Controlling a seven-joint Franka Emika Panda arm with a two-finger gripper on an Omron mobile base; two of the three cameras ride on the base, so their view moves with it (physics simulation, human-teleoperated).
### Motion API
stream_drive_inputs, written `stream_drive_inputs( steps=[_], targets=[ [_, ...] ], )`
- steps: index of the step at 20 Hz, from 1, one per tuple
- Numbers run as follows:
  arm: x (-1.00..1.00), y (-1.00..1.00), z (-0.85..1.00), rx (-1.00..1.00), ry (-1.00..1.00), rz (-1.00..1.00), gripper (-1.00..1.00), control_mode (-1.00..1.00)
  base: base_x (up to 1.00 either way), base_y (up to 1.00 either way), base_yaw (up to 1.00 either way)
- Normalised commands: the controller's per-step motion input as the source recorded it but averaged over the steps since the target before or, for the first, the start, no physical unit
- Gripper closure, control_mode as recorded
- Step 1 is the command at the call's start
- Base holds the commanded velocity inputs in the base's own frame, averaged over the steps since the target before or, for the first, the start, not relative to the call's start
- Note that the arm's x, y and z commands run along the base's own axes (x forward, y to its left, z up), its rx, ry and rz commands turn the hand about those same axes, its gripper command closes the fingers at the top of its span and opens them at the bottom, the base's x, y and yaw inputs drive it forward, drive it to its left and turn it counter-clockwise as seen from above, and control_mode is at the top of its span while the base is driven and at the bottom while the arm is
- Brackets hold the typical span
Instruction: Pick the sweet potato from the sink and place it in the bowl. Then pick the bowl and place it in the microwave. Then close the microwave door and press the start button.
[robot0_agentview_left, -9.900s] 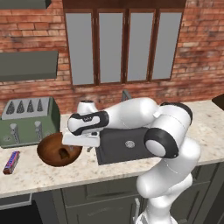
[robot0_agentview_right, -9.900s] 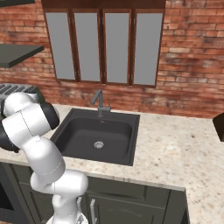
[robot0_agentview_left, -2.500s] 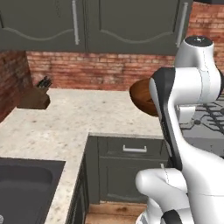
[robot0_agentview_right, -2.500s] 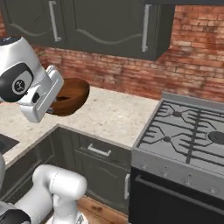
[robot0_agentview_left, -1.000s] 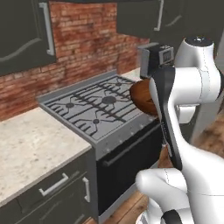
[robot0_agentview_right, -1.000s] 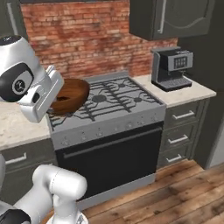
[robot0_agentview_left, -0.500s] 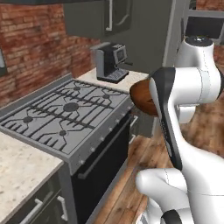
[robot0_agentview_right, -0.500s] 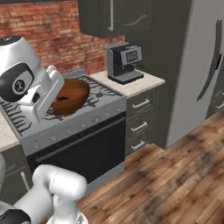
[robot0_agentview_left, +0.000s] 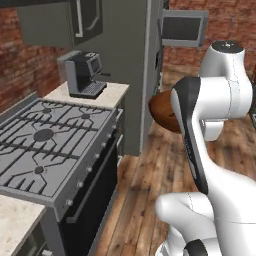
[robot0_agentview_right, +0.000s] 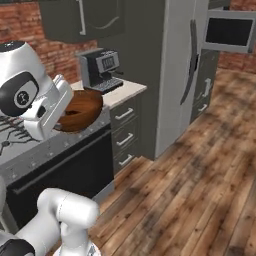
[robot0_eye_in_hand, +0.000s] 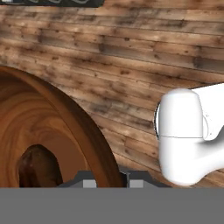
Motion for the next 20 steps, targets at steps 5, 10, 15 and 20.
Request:
stream_drive_inputs(
  steps=[5,10,15,20],
  targets=[
    [0.0,0.0,0.0,0.0,0.0,0.0,1.0,1.0,0.01,-0.4,-0.36],
    [0.0,0.0,0.0,0.0,0.0,0.0,1.0,1.0,0.13,-0.41,-0.32],
    [0.0,0.0,0.0,0.0,0.0,0.0,1.0,1.0,0.3,-0.33,-0.32],
    [0.0,0.0,0.0,0.0,0.0,0.0,1.0,1.0,0.63,-0.08,-0.26]
  ],
)
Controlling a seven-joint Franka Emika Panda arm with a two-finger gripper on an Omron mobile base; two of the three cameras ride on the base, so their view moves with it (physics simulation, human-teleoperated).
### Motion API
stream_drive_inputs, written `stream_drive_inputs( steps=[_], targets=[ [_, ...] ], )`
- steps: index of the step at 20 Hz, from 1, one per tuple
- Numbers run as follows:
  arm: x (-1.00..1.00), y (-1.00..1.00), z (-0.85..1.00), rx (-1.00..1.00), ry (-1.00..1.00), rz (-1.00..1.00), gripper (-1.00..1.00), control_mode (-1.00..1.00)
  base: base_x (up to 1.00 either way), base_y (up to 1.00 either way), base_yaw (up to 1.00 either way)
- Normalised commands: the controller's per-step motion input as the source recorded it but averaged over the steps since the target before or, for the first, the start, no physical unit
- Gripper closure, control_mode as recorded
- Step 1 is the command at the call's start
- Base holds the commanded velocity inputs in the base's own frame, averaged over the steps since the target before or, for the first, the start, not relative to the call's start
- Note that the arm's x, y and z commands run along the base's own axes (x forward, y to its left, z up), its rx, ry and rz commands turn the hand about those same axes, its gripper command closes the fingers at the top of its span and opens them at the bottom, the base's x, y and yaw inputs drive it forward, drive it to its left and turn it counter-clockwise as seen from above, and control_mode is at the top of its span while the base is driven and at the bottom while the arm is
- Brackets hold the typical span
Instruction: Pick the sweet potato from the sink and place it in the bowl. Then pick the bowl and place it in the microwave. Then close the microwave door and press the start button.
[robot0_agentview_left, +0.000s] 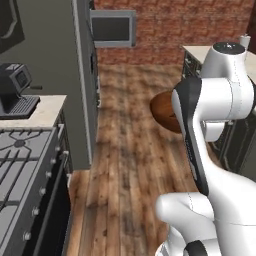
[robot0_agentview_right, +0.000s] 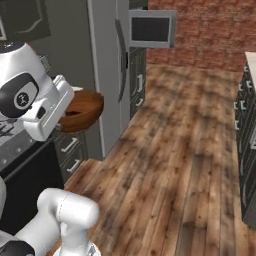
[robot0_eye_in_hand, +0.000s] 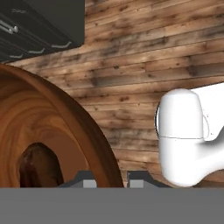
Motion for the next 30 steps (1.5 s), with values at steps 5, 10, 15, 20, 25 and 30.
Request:
stream_drive_inputs(
  steps=[5,10,15,20,25,30],
  targets=[
    [0.0,0.0,0.0,0.0,0.0,0.0,1.0,1.0,0.72,-0.04,-0.17],
    [0.0,0.0,0.0,0.0,0.0,0.0,1.0,1.0,0.75,-0.05,-0.12],
    [0.0,0.0,0.0,0.0,0.0,0.0,1.0,1.0,0.8,-0.03,-0.13],
    [0.0,0.0,0.0,0.0,0.0,0.0,1.0,1.0,0.85,-0.19,-0.14],
    [0.0,0.0,0.0,0.0,0.0,0.0,1.0,1.0,0.81,-0.53,-0.04],
    [0.0,0.0,0.0,0.0,0.0,0.0,1.0,1.0,0.84,-0.55,-0.08]
  ],
)
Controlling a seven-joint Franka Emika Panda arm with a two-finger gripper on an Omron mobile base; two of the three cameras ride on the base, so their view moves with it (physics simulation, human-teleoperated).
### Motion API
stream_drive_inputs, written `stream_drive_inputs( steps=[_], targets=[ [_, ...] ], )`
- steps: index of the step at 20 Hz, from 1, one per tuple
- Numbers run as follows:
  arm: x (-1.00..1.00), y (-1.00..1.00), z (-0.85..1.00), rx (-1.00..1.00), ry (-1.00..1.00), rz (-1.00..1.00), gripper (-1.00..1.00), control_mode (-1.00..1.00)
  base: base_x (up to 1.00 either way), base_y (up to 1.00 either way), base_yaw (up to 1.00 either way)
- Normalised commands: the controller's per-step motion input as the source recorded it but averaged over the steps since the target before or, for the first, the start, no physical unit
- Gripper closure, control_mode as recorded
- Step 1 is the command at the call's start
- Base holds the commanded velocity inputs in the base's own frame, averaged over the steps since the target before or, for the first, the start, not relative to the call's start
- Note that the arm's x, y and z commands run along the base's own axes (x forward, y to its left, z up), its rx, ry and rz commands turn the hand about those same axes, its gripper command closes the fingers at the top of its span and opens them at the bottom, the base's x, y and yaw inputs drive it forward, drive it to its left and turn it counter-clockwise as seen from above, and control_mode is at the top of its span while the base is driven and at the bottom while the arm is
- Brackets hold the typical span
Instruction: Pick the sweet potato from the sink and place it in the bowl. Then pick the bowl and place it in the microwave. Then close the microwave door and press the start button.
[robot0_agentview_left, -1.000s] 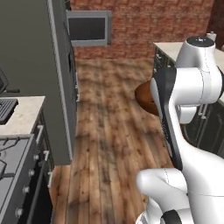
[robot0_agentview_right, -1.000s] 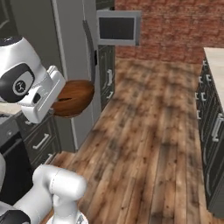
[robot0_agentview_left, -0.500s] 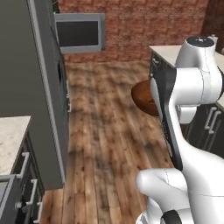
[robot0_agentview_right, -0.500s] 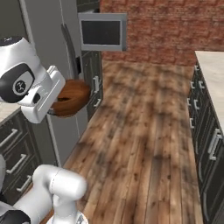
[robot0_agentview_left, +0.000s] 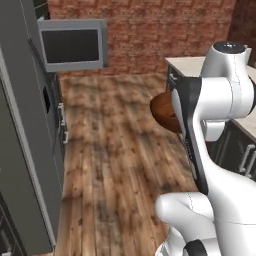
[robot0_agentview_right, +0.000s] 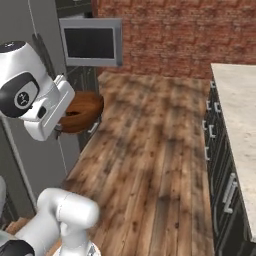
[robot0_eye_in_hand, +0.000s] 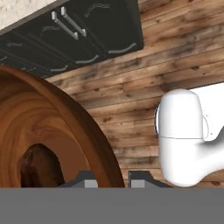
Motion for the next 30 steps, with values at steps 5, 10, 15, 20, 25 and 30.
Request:
stream_drive_inputs(
  steps=[5,10,15,20,25,30],
  targets=[
    [0.0,0.0,0.0,0.0,0.0,0.0,1.0,1.0,0.89,-0.42,-0.12],
    [0.0,0.0,0.0,0.0,0.0,0.0,1.0,1.0,0.97,-0.18,-0.13],
    [0.0,0.0,0.0,0.0,0.0,0.0,1.0,1.0,0.98,-0.11,-0.11],
    [0.0,0.0,0.0,0.0,0.0,0.0,1.0,1.0,0.93,-0.21,-0.08],
    [0.0,0.0,0.0,0.0,0.0,0.0,1.0,1.0,0.93,-0.27,-0.08],
    [0.0,0.0,0.0,0.0,0.0,0.0,1.0,1.0,0.88,-0.33,-0.07]
  ],
)
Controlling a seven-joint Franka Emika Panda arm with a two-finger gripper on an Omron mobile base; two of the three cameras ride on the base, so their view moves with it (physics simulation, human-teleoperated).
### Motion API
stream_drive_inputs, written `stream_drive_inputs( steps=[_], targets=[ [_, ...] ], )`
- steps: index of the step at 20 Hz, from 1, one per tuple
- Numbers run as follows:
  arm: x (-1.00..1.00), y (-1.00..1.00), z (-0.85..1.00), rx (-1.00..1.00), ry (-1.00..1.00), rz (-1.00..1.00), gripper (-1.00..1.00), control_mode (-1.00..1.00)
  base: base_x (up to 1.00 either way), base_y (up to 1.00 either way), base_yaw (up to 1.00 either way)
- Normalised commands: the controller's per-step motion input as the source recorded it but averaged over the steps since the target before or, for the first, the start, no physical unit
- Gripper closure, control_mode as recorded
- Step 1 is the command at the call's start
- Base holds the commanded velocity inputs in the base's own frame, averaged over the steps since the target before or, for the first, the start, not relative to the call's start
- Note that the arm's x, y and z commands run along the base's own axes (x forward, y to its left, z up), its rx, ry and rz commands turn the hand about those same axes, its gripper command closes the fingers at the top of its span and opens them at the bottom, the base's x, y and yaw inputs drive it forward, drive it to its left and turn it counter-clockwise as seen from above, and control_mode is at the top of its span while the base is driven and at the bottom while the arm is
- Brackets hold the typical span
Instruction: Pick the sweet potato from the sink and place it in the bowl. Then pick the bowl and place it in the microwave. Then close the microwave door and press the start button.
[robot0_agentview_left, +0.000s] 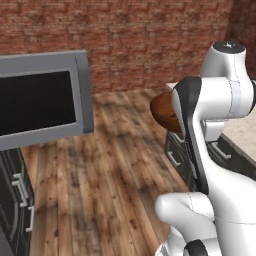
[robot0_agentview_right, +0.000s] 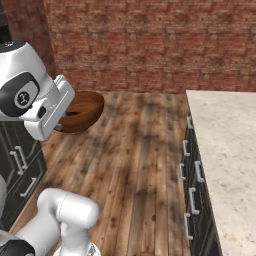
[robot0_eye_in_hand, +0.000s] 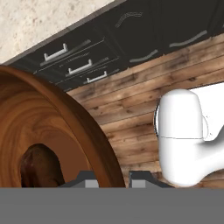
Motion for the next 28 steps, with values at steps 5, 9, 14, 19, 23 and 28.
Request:
stream_drive_inputs(
  steps=[5,9,14,19,23,28],
  targets=[
    [0.0,0.0,0.0,0.0,0.0,0.0,1.0,1.0,0.74,-0.28,-0.04],
    [0.0,0.0,0.0,0.0,0.0,0.0,1.0,1.0,0.6,-0.15,0.0],
    [0.0,0.0,0.0,0.0,0.0,0.0,1.0,1.0,0.6,-0.07,0.01],
    [0.0,0.0,0.0,0.0,0.0,0.0,1.0,1.0,0.74,-0.14,0.02],
    [0.0,0.0,0.0,0.0,0.0,0.0,1.0,1.0,0.62,-0.05,0.12],
    [0.0,0.0,0.0,0.0,0.0,0.0,1.0,1.0,0.53,-0.19,0.22]
  ],
)
